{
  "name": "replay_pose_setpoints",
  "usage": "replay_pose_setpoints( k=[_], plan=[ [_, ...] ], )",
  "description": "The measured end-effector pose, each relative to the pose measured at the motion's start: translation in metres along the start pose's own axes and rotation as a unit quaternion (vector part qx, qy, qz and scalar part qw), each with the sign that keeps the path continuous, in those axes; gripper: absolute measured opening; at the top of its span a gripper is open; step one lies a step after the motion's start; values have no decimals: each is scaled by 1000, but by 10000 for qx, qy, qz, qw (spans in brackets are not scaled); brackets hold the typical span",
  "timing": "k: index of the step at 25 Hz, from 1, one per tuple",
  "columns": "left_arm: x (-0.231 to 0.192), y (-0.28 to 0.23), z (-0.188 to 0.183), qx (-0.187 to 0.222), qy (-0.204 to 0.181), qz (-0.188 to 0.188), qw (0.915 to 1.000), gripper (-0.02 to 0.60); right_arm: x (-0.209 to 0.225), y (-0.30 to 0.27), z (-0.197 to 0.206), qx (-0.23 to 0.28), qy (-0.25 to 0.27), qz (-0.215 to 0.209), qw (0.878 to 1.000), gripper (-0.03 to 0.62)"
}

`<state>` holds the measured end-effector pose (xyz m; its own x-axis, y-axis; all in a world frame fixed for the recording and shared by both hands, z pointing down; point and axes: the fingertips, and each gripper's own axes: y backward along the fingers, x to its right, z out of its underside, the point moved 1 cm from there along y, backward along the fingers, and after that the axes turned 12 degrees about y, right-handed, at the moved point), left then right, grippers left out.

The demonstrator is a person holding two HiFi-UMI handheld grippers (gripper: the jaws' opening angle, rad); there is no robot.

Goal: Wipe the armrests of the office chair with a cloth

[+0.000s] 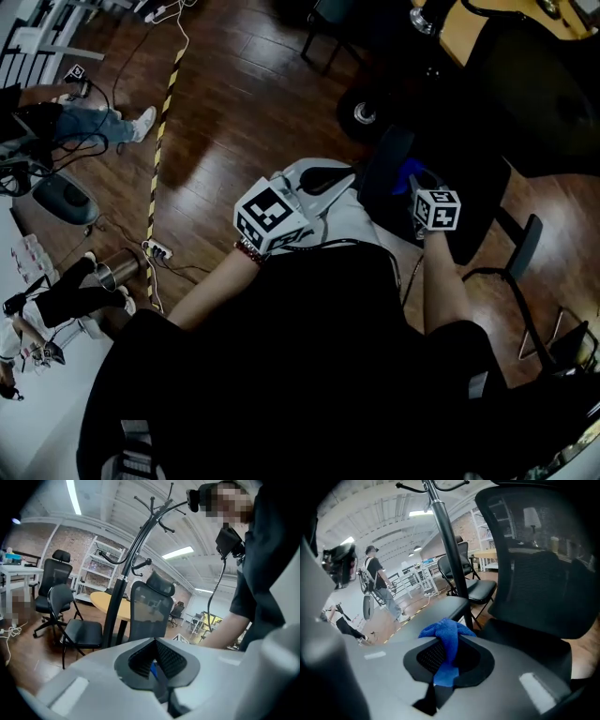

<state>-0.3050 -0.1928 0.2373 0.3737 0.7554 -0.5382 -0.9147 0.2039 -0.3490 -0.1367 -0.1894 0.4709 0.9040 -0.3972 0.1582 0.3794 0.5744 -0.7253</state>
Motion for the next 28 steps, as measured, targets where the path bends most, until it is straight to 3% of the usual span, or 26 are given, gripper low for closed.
replay_pose_setpoints(
  k=[6, 9, 11, 14, 17, 24, 28],
  plan=[
    [-5, 30, -15, 265, 171, -468, 9984, 6, 49, -18, -43, 41, 593, 250, 9979, 38],
    [-9, 34, -19, 390, 272, -729, 9962, 6, 61, -19, -77, 486, 900, 273, 9944, 38],
    [-10, 31, -20, 471, 334, -837, 9948, 6, 60, -22, -96, 753, 1046, -26, 9917, 38],
    [-11, 25, -23, 523, 347, -915, 9938, 6, 49, -39, -107, 663, 1525, -615, 9842, 38],
    [-9, 24, -25, 476, 317, -996, 9934, 6, 40, -47, -107, 555, 2018, -789, 9747, 38],
    [-8, 28, -24, 434, 104, -1054, 9934, 6, 4, -45, -111, 662, 3137, -1242, 9390, 38],
    [-4, 22, -29, 438, 2, -976, 9943, 6, -44, -35, -96, 490, 3868, -2080, 8970, 38]
  ],
)
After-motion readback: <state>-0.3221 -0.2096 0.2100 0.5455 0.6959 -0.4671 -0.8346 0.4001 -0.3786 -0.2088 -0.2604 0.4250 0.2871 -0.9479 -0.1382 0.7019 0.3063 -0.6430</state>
